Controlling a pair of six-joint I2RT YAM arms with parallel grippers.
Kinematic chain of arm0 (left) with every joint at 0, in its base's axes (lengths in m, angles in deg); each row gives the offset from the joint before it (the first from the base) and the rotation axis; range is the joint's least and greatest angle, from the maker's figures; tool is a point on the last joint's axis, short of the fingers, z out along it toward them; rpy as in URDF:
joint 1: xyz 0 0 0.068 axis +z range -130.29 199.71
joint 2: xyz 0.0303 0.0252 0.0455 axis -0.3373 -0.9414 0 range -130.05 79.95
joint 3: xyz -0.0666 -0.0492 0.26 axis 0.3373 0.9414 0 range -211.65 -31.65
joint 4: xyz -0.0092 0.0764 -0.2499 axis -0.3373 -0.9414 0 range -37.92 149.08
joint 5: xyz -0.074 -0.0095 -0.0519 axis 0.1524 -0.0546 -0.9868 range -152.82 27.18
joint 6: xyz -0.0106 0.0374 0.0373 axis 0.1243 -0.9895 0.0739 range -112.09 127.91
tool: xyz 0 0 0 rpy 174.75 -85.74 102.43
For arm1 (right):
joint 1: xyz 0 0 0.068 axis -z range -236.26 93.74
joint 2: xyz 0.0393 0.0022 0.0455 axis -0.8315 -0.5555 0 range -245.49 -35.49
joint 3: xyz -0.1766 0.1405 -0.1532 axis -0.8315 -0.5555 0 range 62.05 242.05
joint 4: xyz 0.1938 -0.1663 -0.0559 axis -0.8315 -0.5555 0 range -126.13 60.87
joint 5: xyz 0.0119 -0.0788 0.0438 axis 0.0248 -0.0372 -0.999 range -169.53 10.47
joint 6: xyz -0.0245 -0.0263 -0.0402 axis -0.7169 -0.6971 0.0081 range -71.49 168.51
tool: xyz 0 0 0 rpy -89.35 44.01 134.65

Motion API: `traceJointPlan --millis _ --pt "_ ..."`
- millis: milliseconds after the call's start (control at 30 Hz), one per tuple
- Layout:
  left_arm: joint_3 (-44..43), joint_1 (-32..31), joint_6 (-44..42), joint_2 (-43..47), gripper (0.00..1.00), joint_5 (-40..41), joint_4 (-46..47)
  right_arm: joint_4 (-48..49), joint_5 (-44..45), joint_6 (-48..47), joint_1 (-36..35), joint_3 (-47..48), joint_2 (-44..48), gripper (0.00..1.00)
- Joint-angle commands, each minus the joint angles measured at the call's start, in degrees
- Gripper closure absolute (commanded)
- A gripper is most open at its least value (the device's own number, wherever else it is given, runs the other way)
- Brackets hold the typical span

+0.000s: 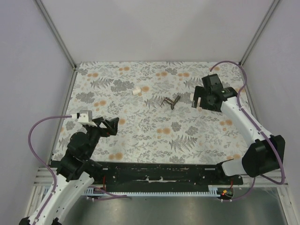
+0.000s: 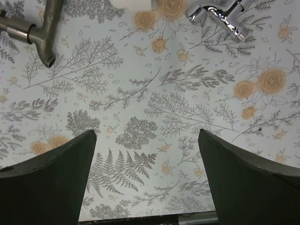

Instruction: Install the water faucets

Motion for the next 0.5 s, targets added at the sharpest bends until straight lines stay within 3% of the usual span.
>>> traceJointPlan --millis 0,133,467 --pt "-1.67 -0.43 1.42 -0.19 0.04 1.82 0.18 -0.62 3.79 0.78 3.4 4.79 -4.92 0.02" --pt "-2.63 -0.43 0.54 -2.38 0.04 2.08 -0.53 0.96 0.81 2.27 10.96 5.05 -9.84 0.04" --pt "-4.75 -0.43 -1.48 -9.15 0.04 1.38 -1.76 6.67 -2.53 6.84 19.58 10.59 -23.55 0.25"
